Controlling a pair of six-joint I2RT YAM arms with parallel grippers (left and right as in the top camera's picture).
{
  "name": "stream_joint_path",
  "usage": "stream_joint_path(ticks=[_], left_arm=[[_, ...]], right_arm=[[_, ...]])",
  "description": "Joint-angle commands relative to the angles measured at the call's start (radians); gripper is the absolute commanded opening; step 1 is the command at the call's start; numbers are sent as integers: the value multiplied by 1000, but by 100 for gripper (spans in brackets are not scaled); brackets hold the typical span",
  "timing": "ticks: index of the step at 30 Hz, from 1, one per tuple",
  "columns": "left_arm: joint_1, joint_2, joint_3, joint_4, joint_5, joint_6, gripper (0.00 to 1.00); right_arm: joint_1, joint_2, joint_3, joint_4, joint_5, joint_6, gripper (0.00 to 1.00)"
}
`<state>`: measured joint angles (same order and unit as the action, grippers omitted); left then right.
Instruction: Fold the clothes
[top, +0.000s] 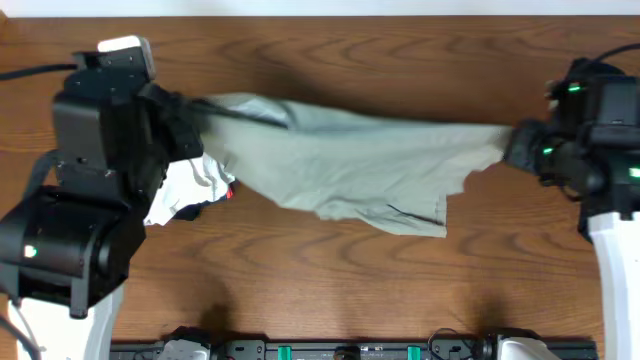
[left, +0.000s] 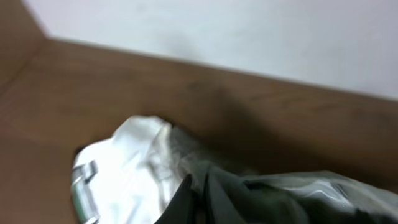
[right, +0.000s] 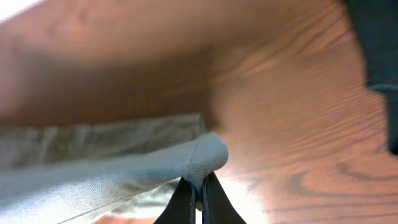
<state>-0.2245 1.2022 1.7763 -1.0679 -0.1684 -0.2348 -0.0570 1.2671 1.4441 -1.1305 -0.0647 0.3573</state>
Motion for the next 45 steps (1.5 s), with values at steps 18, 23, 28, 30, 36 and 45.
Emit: stream_joint_path(ticks=[18,23,28,30,36,45], left_arm=[[-87,-29,413,-38,344,13,6],[-92,-29,530,-26,344,13,6],[-92,-28,585,5,344,7,6],[-92,-21,585,7,344,-6,6],[-92,60,585,6,344,-6,6],[-92,311,585,17,281,-6,6]], right_arm=[[-108,-86,547,-85,43,-35,1],[-108,-111,637,-101,72,-28,1],[-108,-112,735,-121,137,-13,1],[-108,-112,754,-131,163,-13,1],[-108,-82,758,-166,172,-13,1],[-108,148,758,-214,196,-19,2]])
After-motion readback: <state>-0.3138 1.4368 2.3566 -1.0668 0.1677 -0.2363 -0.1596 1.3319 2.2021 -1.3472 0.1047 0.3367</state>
